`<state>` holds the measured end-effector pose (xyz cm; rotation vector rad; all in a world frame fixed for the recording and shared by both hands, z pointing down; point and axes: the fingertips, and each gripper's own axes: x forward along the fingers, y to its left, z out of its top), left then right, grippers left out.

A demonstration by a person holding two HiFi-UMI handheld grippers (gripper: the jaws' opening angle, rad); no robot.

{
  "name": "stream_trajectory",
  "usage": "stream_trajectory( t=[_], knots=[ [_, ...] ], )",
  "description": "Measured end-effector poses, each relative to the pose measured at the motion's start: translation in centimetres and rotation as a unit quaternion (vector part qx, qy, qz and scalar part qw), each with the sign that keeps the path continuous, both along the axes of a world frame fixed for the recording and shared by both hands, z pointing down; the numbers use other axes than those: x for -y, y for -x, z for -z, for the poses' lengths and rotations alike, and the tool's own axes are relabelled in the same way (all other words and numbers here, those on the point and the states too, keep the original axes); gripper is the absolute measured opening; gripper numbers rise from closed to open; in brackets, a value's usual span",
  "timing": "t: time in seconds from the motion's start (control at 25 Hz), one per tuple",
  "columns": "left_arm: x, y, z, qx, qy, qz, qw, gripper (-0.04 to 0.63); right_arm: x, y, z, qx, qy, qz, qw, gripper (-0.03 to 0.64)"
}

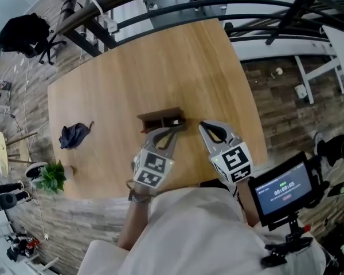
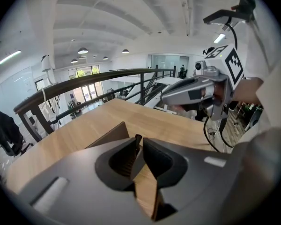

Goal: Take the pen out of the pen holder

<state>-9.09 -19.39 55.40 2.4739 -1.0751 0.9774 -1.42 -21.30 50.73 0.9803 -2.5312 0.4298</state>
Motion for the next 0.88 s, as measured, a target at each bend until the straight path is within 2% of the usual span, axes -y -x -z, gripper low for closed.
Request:
stream_trajectory(
  t=[0.44,0.68,0.88],
  knots=[
    [1.2,-1.4,-3.2,0.040,0.015,-0.047,0.9980,0.061,0.6,-1.4,-1.3,-0.014,0.017,-0.027,0.999,0.003],
    [1.8,-1.5,-4.2,0.057,0.005,-0.059,0.9967,0.080,-0.1,-1.6,-1.7,-0.025,0.027,-0.022,0.999,0.003],
    [2.2,-2.0,-4.6,0.080,-0.007,-0.085,0.9931,0.087,-0.7,-2.3,-2.1,-0.027,0.037,-0.034,0.998,0.003]
  ],
)
